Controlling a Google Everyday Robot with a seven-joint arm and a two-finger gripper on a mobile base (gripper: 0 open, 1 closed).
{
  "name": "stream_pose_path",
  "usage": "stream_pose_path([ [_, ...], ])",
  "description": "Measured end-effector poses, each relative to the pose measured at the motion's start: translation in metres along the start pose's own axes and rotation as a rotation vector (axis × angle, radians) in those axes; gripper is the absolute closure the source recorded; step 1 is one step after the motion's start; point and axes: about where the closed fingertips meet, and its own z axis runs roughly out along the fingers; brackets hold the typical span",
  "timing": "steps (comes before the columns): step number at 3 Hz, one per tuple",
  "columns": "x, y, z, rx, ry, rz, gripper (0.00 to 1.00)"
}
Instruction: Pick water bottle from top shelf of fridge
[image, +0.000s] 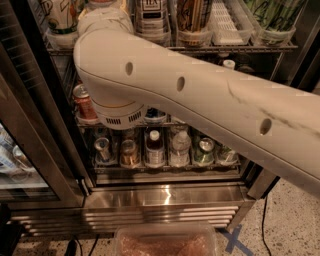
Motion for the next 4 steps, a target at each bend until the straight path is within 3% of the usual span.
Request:
stream_pose_path([
  [1,0.0,0.0,-0.0001,0.0,0.0,0.0,1.0],
  [4,0.0001,0.0048,-0.009,-0.057,-0.026,0.018,1.0],
])
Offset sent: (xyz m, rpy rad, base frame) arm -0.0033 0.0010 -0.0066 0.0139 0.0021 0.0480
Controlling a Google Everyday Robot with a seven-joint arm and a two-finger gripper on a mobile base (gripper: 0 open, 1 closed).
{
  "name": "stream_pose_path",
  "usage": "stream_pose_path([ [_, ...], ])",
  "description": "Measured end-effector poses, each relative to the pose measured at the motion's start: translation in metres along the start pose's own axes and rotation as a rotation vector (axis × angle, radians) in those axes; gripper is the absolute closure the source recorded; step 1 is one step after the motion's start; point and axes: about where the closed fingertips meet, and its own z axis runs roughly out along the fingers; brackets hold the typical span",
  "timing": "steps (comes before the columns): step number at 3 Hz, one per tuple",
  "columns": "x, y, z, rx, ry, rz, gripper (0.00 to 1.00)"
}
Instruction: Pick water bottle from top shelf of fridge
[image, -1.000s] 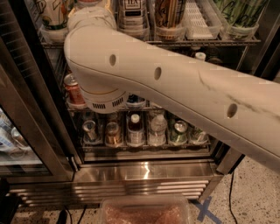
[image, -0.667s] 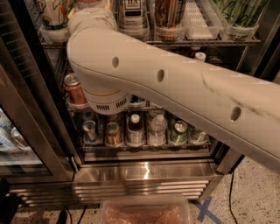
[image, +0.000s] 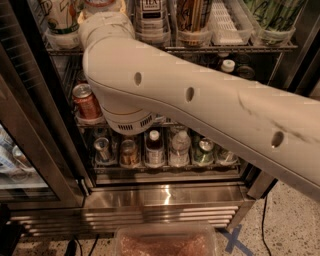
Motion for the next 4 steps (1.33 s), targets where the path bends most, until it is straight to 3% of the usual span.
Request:
stream_pose_path([
  [3,-0.002,0.003,0.001,-0.023,0.007,0.008,1.0],
  [4,-0.018,0.002,0.0,-0.065,-0.052,0.069,1.0],
])
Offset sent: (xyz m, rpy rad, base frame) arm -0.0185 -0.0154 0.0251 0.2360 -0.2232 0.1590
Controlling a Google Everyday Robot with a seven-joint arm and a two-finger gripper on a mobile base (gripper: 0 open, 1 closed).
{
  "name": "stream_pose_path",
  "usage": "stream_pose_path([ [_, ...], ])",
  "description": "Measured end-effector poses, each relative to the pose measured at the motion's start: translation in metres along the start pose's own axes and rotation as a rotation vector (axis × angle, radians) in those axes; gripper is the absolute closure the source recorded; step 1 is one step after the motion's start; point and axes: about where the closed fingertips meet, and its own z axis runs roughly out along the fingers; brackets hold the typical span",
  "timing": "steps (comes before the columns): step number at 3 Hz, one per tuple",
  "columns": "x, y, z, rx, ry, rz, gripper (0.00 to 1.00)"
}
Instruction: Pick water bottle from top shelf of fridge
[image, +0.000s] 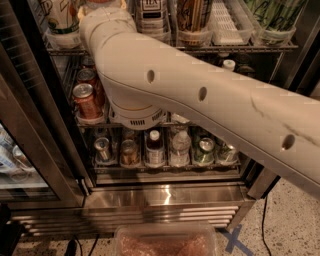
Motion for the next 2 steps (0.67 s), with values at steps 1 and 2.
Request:
stream_pose_path([
  [1,-0.0294,-0.0019,0.0028,-0.017,-0.051,0.014,1.0],
  [2,-0.0296,-0.0019,0.0025,-0.017,-0.051,0.014,1.0],
])
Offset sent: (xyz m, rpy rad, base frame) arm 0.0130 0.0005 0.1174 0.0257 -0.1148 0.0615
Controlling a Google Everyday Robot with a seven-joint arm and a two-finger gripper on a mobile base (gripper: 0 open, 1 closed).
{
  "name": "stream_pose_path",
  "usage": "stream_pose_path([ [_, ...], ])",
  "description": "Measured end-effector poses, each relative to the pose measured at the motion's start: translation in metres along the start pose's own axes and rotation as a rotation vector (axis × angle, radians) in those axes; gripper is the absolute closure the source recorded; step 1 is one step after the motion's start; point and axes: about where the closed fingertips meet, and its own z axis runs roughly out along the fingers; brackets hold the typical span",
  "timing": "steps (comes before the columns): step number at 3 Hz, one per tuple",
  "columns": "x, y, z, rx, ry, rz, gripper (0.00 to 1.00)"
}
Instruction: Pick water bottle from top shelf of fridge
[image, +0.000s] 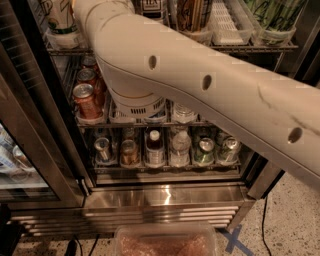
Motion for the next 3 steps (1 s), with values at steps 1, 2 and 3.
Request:
stream_pose_path([
  [1,-0.009,-0.004,-0.018,0.016,0.006,-0.004,1.0],
  [2,-0.018,-0.007,-0.035,0.035,0.005,-0.005,1.0],
  [3,-0.016,-0.007,-0.036,0.035,0.005,-0.004,1.0],
])
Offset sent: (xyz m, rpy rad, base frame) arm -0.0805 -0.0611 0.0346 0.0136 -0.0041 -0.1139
